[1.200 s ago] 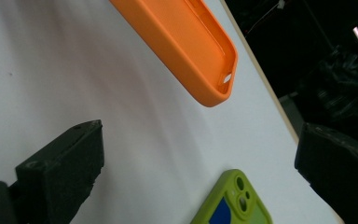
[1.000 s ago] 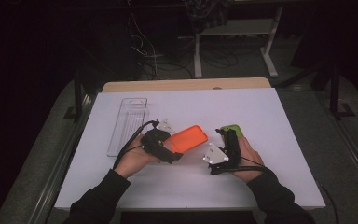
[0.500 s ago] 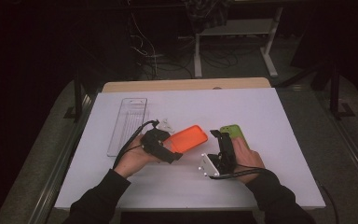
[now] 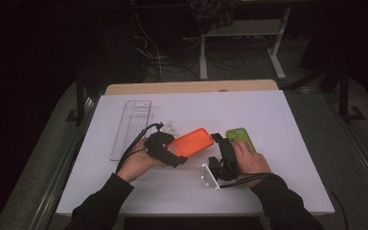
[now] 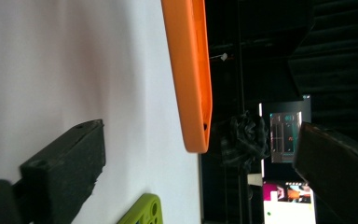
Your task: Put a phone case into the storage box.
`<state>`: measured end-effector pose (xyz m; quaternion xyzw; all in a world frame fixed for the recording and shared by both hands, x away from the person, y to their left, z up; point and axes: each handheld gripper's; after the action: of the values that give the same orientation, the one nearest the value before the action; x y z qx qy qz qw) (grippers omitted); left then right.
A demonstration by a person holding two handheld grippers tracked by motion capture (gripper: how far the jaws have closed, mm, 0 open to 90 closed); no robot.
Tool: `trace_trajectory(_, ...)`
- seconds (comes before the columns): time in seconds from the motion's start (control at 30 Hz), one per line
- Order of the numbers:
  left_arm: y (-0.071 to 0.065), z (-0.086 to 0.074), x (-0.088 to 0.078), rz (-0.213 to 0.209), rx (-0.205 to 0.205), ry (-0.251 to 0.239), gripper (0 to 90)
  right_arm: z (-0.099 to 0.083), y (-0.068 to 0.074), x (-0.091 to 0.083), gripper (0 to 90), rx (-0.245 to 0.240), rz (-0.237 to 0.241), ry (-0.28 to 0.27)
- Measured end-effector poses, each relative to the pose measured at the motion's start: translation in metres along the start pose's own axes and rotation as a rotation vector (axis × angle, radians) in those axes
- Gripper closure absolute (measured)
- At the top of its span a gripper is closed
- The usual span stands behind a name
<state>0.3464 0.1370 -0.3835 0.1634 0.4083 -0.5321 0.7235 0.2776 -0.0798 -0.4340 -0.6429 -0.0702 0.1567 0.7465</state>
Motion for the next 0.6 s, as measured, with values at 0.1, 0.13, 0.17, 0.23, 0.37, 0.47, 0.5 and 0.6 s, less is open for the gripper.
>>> trace_trajectory(0.1,0.000,0.000,-0.001,-0.003,-0.001,0.002,16.2,0.003,0.000,0.002,2.9,-0.008,-0.010,-0.008)
trace_trajectory(0.13,0.000,0.000,-0.001,-0.004,-0.002,0.000,16.2,0.004,-0.001,0.003,3.5,-0.024,-0.018,-0.017)
trace_trajectory(0.17,0.000,0.000,-0.002,-0.003,-0.001,0.001,16.2,0.005,-0.001,0.003,3.8,-0.028,-0.025,-0.022)
trace_trajectory(0.23,0.000,0.000,-0.002,-0.004,-0.001,-0.004,16.2,0.007,0.000,0.005,4.5,-0.035,-0.031,-0.033)
trace_trajectory(0.37,0.001,0.000,-0.003,0.000,0.005,-0.004,16.2,0.013,0.000,0.008,8.3,-0.054,-0.047,-0.050)
trace_trajectory(0.47,0.001,0.000,-0.004,-0.003,0.003,-0.005,16.2,0.018,-0.001,0.010,11.8,-0.070,-0.064,-0.062)
trace_trajectory(0.5,0.001,0.000,-0.004,-0.003,0.003,-0.004,16.2,0.020,-0.001,0.010,12.9,-0.081,-0.070,-0.068)
trace_trajectory(0.6,0.001,0.000,-0.004,-0.002,0.006,-0.006,16.2,0.023,0.001,0.011,14.7,-0.062,-0.096,-0.079)
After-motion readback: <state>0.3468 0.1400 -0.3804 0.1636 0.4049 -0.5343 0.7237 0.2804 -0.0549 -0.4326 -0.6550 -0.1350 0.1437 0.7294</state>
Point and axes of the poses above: each handheld gripper's, and its own axes: x roughly forward along the jaws, z roughly out of its top, y roughly to its left, and after that the axes turned 11 degrees about -z, right-handed
